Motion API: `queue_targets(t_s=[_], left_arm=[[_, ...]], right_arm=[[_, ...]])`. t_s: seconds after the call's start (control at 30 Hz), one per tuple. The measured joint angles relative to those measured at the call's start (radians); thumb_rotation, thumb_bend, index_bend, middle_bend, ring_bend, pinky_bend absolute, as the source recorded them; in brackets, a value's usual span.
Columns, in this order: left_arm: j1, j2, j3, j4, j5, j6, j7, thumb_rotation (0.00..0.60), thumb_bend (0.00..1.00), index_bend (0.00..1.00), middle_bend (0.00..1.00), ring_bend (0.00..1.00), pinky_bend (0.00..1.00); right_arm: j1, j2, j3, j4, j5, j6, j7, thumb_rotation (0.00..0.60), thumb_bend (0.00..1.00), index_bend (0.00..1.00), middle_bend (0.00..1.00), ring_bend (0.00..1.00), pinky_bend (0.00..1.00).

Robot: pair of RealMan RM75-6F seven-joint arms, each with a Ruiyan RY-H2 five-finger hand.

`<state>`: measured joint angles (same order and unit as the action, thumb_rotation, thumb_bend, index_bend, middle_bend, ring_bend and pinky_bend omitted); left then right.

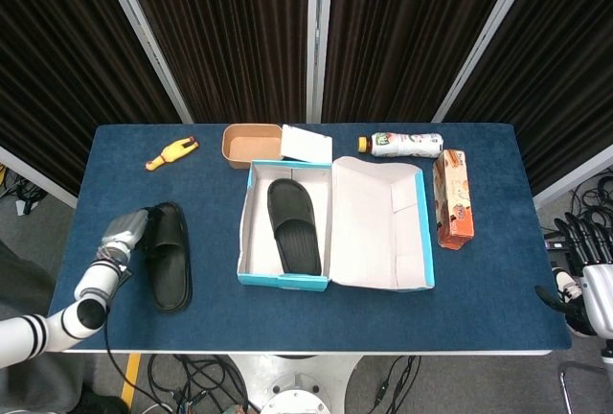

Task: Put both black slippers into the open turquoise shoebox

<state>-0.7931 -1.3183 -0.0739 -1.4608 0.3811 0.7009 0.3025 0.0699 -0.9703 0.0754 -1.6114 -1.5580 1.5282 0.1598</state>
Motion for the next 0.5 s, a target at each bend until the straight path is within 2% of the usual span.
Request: queue_targets(t_s=[0.07,0.17,0.33,0.5], left_arm=[[0.005,-0.01,-0.014,0.018,-0.004,-0.002,-0.034,0.6,0.0,0.5,0.46,0.83,0.83],[0.017,-0.01,-0.038,0.031,0.0,-0.008,-0.084,0.6,0.0,0.54,0.51,0.83,0.85],[0.051,0.038,-0.084,0.007,0.057,-0.004,-0.168,0.6,0.0,0.54,0.51,0.83,0.85],[0.097,0.099,-0.16,-0.046,0.143,0.021,-0.29,0.6,0.0,0.54,0.51,0.82,0.85]], right_arm=[[0.0,-0.002,0.001,0.002,0.0,0.003,0.002,0.6,0.05,0.0,0.04,0.0,0.0],[0.0,-0.004,0.002,0.006,0.001,0.004,0.004,0.6,0.05,0.0,0.04,0.0,0.0],[0.002,-0.005,0.003,0.009,0.001,0.005,0.007,0.6,0.05,0.0,0.04,0.0,0.0],[0.002,-0.007,0.003,0.014,0.001,0.006,0.01,0.6,0.05,0.0,0.04,0.0,0.0]])
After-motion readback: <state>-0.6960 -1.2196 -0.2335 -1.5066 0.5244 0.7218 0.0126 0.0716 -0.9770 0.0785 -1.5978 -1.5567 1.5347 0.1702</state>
